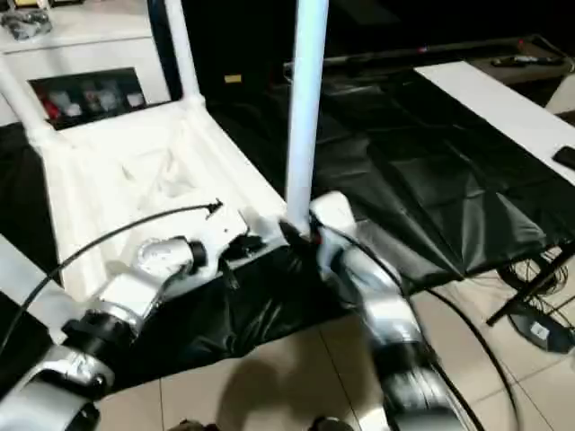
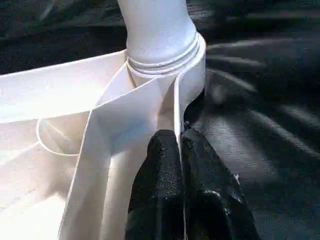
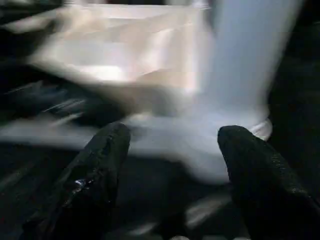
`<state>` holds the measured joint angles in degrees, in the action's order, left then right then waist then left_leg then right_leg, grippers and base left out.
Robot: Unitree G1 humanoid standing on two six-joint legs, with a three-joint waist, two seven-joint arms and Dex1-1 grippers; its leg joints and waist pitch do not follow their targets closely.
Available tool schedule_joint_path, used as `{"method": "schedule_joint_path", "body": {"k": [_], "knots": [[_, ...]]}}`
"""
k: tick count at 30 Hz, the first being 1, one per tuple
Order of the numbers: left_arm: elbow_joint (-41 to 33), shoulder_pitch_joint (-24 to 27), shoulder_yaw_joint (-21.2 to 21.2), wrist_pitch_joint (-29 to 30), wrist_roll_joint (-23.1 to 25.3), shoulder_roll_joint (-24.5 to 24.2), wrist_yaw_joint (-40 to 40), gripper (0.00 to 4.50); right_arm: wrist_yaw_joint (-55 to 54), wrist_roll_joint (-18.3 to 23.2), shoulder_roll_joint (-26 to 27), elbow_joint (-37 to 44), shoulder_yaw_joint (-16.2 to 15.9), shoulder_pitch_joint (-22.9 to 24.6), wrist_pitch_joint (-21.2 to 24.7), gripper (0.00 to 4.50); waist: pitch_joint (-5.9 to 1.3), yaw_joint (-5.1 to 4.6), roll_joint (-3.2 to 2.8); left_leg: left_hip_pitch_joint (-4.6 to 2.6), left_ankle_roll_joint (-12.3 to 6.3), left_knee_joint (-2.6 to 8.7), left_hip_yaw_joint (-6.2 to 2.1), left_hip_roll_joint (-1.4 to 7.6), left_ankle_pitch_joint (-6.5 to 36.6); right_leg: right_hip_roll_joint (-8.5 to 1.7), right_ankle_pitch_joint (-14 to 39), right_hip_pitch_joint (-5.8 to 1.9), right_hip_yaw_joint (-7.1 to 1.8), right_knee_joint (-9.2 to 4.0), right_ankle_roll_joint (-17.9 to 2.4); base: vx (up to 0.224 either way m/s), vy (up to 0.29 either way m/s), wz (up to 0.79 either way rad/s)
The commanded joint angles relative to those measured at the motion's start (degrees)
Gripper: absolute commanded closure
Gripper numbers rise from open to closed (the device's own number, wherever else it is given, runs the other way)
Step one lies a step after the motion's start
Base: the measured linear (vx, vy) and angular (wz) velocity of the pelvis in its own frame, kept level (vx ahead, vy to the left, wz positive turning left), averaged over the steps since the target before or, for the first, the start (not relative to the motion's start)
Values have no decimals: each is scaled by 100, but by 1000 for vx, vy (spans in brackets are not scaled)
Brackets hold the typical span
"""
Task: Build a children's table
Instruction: Rotate leg to tighten
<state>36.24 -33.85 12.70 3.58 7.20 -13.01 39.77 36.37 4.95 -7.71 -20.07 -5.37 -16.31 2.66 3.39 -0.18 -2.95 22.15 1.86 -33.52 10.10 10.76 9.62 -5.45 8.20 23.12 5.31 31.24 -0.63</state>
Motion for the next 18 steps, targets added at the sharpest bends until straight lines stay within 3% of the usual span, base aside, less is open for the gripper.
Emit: {"method": "schedule_joint_path", "body": {"k": [1, 2, 4, 7, 11, 12, 13, 14, 18], "knots": [[-182, -160, -287, -299, -146, -198, 35, 450, 263, 283, -320, 771, 101, 217, 173, 132, -398, 53, 21, -99, -105, 505, -124, 213, 2446, -318, 2266, -270, -212, -371, -809, 0, 0, 0], [-184, -159, -288, -304, -149, -199, 40, 450, 267, 287, -324, 782, 102, 223, 176, 132, -400, 74, 11, -132, -137, 490, -107, 220, 2376, -316, 2268, -242, -226, -386, -850, 0, 0, 0], [-157, -130, -306, -600, -255, -245, 202, 450, 365, 385, -497, 1197, 135, 470, 282, 132, -413, 79, 4, -91, -166, 484, -106, 219, 2164, -305, 2056, -266, -224, -345, -927, 0, 0, 0], [-138, -113, -317, -763, -313, -240, 260, 450, 366, 397, -529, 1316, 153, 533, 337, 132, -431, 90, 18, -104, -215, 458, -80, 227, 2007, -299, 1755, -244, -235, -314, -1069, 0, 0, 0], [-208, 2, -386, -1001, -568, -246, 483, 392, 179, 410, -500, 1525, 279, 600, 502, 130, -457, 128, 33, -73, -323, 394, -56, 212, 1596, -305, 1357, -256, -256, -228, -1240, 0, 0, 0], [-309, 45, -457, -962, -682, -233, 504, 387, 131, 462, -519, 1603, 287, 624, 581, 130, -469, 139, 63, -64, -342, 388, -57, 215, 1490, -306, 1273, -275, -252, -208, -1257, 0, 0, 0], [-489, 117, -564, -870, -841, -215, 516, 384, 82, 528, -551, 1704, 295, 663, 672, 130, -480, 174, 35, -72, -376, 378, -52, 234, 1293, -306, 1042, -273, -257, -168, -1329, 0, 0, 0], [-585, 159, -618, -866, -901, -217, 500, 381, 49, 555, -559, 1778, 305, 696, 753, 130, -475, 210, 64, -73, -428, 370, -42, 240, 1148, -299, 907, -279, -258, -136, -1360, 0, 0, 0], [-979, 331, -974, -862, -1125, -162, 82, 346, -241, 486, -520, 2013, 403, 825, 879, 130, -453, 244, 91, -83, -442, 370, -23, 233, 1127, -292, 1135, -267, -255, -147, -1294, 0, 0, 0]]}}
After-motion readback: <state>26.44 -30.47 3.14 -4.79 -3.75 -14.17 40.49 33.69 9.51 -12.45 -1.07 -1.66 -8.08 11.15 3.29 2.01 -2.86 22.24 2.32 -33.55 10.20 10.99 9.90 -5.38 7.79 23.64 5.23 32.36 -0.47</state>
